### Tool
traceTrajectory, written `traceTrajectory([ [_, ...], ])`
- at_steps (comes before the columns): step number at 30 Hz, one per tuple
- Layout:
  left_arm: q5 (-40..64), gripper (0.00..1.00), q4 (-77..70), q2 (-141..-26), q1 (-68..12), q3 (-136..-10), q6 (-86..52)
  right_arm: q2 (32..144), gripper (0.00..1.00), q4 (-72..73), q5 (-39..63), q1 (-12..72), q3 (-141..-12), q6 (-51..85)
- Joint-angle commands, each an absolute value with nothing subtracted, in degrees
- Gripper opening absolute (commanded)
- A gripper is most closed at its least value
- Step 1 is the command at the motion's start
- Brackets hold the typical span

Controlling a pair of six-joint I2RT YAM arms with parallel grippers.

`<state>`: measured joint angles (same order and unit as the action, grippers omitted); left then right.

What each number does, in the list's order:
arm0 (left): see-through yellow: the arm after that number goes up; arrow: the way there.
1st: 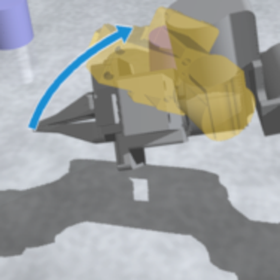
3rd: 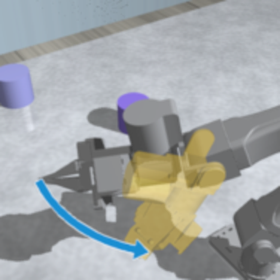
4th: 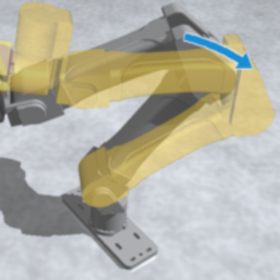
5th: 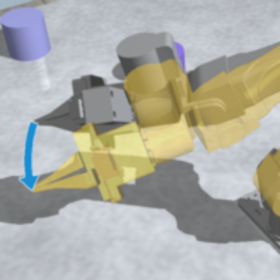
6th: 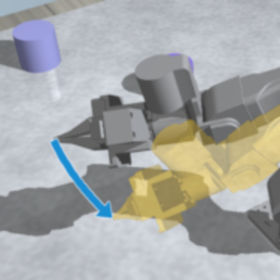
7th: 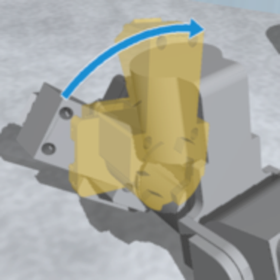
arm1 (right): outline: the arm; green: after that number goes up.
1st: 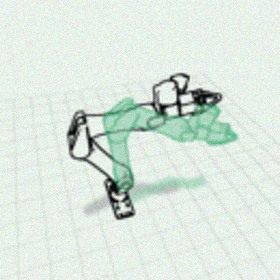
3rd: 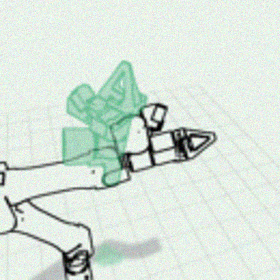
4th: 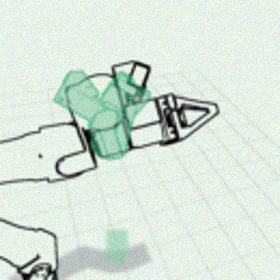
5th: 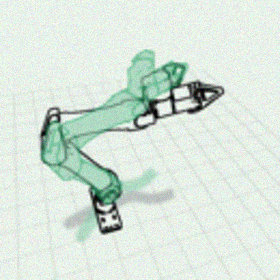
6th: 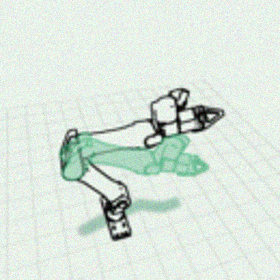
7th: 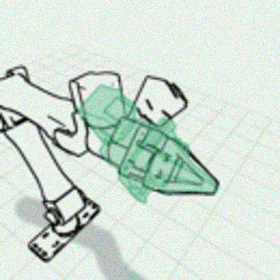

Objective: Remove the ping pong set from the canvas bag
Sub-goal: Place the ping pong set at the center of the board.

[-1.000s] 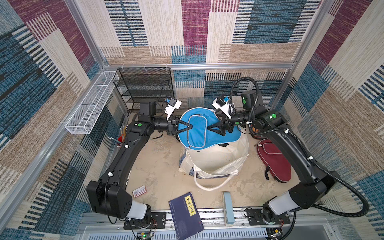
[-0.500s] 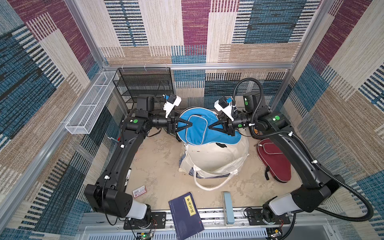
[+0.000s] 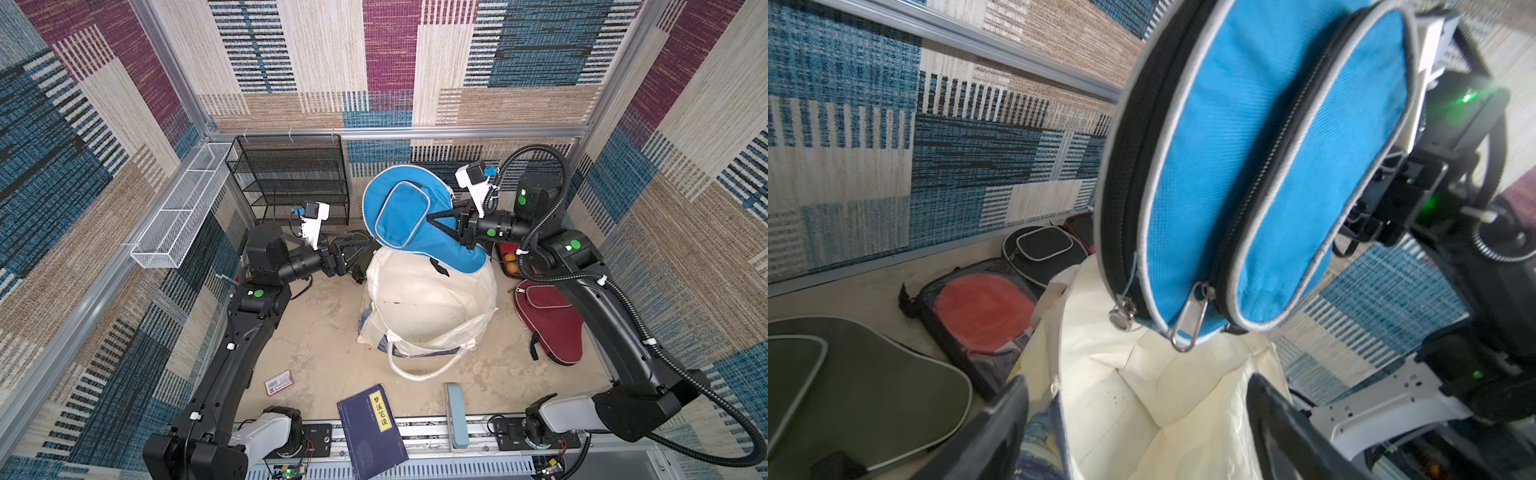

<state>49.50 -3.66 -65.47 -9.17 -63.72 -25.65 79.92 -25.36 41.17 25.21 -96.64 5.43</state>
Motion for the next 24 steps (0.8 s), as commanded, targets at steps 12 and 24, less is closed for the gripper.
traceTrajectory([
  [12,50.83,0.87,-51.07,-76.11,-13.37,-62.08,-54.48,77.63,0.0,14.64,51.58,25.31,-79.8,31.92],
  [24,54.06,0.0,-50.64,-78.52,-14.39,-67.49,-57.22,78.61,0.06,20.14,52.29,25.25,-76.91,35.24],
])
